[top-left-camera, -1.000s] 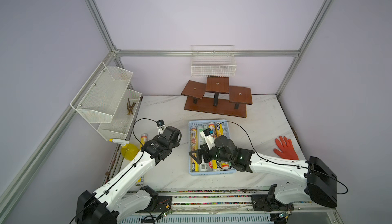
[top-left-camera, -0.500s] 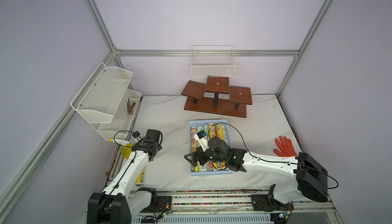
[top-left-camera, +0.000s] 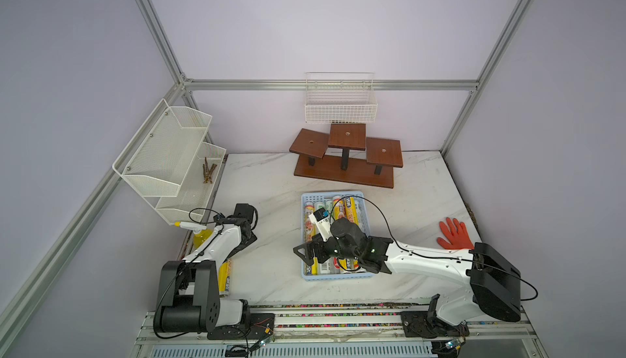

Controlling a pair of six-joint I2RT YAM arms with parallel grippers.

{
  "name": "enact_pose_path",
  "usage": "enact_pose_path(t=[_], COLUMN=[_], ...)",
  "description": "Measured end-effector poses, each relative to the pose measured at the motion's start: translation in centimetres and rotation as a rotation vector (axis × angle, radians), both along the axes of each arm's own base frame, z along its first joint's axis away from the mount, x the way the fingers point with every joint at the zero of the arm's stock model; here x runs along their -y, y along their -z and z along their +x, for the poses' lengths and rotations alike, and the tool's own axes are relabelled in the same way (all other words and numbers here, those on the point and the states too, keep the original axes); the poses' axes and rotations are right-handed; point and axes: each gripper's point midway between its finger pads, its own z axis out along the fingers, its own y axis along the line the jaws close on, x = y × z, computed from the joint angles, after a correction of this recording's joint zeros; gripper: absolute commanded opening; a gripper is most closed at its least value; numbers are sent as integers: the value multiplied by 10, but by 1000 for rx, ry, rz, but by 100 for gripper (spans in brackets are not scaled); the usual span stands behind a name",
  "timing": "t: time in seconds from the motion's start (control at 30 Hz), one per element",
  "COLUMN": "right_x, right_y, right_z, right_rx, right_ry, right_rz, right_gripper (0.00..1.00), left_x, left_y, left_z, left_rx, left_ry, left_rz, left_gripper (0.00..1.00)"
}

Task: Put the plastic wrap into the basket
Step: Pick up the plastic wrap from the center of the board.

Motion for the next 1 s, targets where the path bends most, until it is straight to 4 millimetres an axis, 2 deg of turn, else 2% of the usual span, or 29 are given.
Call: enact_pose_path(t=[0.3, 1.0], right_x=[0, 0], right_y=[3, 2], right_z=[0, 3], right_rx=[-4, 5], right_ry=[2, 17], right_rz=[-5, -4], right_gripper=[99, 99], left_x=[3, 62], left_y=[8, 21], left_z=[6, 25], left_rx=[7, 60], left_ry=[5, 158], left_rz=[-69, -408], left_gripper=[99, 80])
